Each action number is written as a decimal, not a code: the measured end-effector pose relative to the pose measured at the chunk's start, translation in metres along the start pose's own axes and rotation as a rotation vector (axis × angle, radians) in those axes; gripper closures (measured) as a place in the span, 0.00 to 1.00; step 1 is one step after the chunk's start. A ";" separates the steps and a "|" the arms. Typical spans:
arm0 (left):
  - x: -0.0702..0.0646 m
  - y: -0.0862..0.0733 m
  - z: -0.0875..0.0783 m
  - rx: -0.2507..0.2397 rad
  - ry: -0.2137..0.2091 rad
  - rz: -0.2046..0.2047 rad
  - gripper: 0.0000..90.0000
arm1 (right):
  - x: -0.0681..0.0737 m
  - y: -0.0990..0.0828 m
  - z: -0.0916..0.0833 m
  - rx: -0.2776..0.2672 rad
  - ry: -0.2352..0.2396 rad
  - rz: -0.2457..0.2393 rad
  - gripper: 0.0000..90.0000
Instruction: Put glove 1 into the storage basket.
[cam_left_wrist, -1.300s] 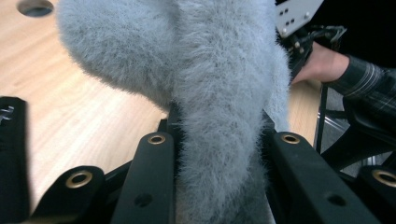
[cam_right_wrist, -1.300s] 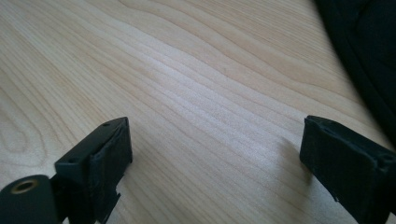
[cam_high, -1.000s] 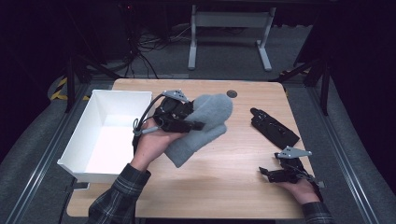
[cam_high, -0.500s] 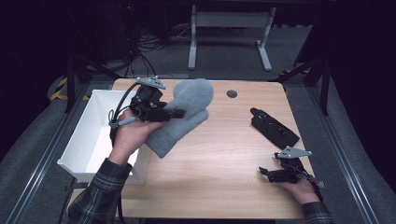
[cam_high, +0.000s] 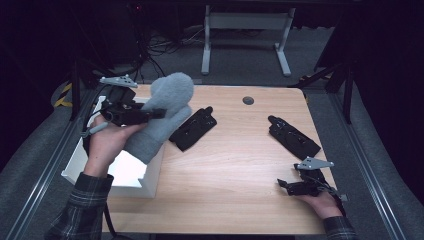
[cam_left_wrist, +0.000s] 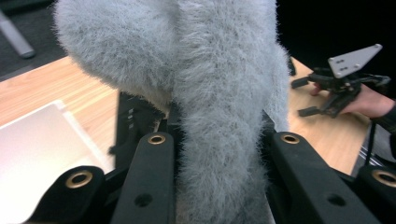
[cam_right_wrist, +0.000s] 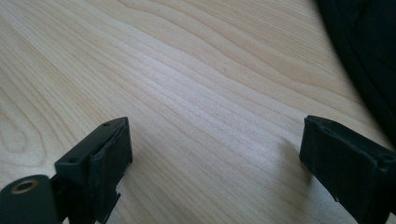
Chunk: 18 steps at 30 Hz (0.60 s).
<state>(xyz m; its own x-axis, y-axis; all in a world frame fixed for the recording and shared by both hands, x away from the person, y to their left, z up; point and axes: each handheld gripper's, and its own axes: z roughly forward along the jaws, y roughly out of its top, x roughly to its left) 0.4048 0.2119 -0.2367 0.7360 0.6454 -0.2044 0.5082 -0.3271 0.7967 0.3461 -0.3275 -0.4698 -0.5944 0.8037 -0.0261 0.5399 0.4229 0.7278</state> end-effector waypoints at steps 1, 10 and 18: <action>0.003 -0.002 -0.003 -0.002 0.013 -0.008 0.80 | 0.000 0.000 0.000 0.000 0.000 0.000 0.11; 0.031 -0.028 -0.022 -0.006 0.077 -0.088 0.80 | 0.000 0.000 0.000 0.001 -0.002 0.000 0.11; 0.053 -0.058 -0.021 0.010 0.129 -0.162 0.79 | 0.000 0.000 0.000 0.001 -0.003 0.002 0.11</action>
<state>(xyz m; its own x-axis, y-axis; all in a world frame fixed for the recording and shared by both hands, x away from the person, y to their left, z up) 0.4045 0.2796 -0.2815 0.5810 0.7731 -0.2543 0.6200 -0.2181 0.7537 0.3462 -0.3273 -0.4697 -0.5912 0.8060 -0.0270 0.5416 0.4216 0.7273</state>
